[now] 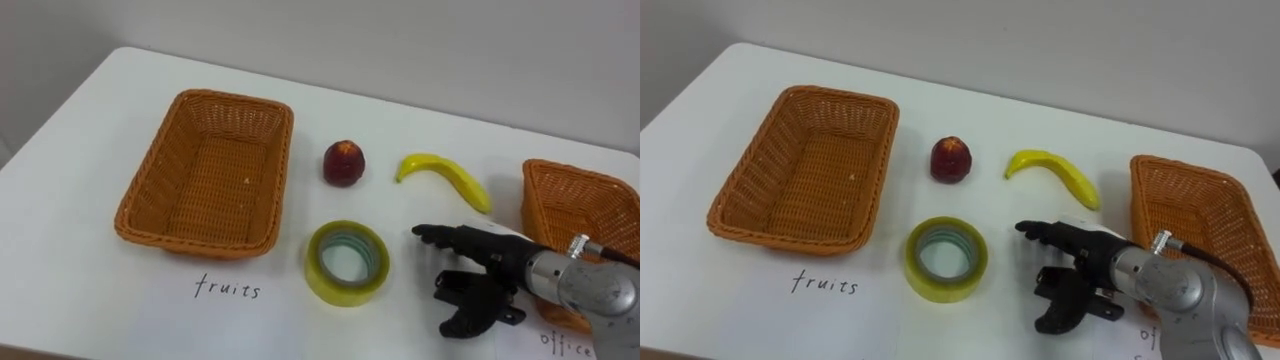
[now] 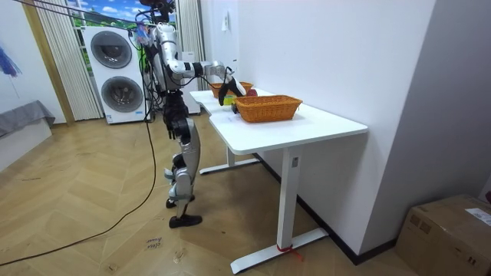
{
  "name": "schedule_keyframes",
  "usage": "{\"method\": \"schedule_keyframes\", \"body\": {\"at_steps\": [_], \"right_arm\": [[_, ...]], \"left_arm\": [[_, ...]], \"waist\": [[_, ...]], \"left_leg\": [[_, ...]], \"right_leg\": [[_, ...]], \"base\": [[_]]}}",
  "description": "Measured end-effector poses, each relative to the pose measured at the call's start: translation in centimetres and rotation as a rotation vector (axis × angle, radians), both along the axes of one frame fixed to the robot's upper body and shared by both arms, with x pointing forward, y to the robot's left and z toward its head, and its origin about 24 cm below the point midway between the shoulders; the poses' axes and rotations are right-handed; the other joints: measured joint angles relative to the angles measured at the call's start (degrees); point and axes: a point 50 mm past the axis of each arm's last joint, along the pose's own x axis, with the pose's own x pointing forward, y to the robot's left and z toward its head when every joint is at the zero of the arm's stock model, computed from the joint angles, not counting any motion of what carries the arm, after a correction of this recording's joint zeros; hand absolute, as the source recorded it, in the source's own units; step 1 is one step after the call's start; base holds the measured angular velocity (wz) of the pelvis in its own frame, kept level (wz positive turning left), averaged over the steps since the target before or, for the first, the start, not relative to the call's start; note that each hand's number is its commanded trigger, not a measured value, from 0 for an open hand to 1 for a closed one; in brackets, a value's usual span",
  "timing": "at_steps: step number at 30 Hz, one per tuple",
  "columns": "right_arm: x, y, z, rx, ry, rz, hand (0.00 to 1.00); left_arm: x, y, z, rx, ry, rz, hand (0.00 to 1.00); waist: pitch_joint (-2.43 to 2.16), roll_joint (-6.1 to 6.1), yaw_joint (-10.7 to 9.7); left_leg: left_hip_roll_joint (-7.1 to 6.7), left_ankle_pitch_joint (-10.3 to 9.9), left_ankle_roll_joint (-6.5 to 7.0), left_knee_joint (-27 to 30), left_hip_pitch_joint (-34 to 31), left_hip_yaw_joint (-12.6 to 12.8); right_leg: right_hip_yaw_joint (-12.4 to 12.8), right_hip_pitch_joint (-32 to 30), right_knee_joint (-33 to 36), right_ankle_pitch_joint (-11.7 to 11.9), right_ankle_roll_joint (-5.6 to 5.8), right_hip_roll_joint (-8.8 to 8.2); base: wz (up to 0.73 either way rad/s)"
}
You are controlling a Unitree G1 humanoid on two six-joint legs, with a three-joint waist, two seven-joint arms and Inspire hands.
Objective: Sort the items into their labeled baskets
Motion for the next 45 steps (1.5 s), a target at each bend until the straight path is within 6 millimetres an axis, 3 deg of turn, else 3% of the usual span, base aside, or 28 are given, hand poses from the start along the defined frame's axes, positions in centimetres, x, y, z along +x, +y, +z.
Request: {"method": "schedule_keyframes", "body": {"at_steps": [15,18,23,27,33,41,45], "right_arm": [[0.0,-0.2,-0.2,-0.007,0.008,-0.012,0.00],[-0.1,-0.3,-0.4,-0.009,0.004,-0.015,0.00],[-0.1,-0.3,-0.4,-0.014,-0.010,-0.019,0.00],[-0.1,-0.3,-0.4,-0.016,-0.019,-0.017,0.00],[-0.1,-0.2,-0.4,-0.015,-0.022,-0.020,0.00],[-0.1,-0.4,-0.5,-0.034,-0.015,-0.033,0.00],[-0.1,-0.6,-0.5,-0.045,-0.014,-0.047,0.00]], "left_arm": [[1.9,-0.1,0.3,0.020,-0.058,-0.061,0.00],[2.1,-0.3,0.3,0.017,-0.053,-0.073,0.00],[2.2,-0.5,0.2,0.012,-0.051,-0.084,0.00],[2.1,-0.5,0.2,0.012,-0.047,-0.082,0.00],[1.8,-0.6,0.1,0.006,-0.036,-0.077,0.00],[1.5,-0.4,0.2,0.010,-0.027,-0.073,0.00],[1.1,-0.3,0.2,0.011,-0.012,-0.068,0.00]], "waist": [[-0.21,0.04,-0.27],[-0.29,0.34,-0.29],[-0.37,1.85,-0.31],[-0.32,2.18,-0.36],[-0.34,1.69,-0.37],[-0.24,-0.31,-0.37],[-0.25,-0.35,-0.47]], "left_leg": [[-0.03,0.00,0.00,0.36,-0.55,0.08],[0.00,0.00,0.00,0.38,-0.45,0.10],[0.02,0.02,-0.01,0.01,-0.35,0.12],[0.00,0.19,-0.08,-0.05,-0.46,0.12],[0.00,0.22,-0.10,-0.09,-0.56,0.12],[-0.04,0.25,-0.05,-0.06,-0.64,0.05],[-0.06,0.24,-0.04,-0.09,-0.52,0.05]], "right_leg": [[0.15,-0.66,-0.01,0.04,-0.04,-0.04],[0.17,-0.80,-0.02,0.06,-0.04,-0.06],[0.25,-0.79,0.03,0.18,-0.13,-0.05],[0.26,-1.01,0.13,0.23,-0.21,-0.02],[0.24,-1.13,0.13,0.27,-0.26,0.00],[0.16,-0.86,0.00,0.30,-0.21,-0.01],[0.05,-0.67,-0.18,0.43,-0.08,-0.03]], "base": [[0.00],[0.00],[0.00],[0.00],[0.00],[0.00],[0.00]]}}
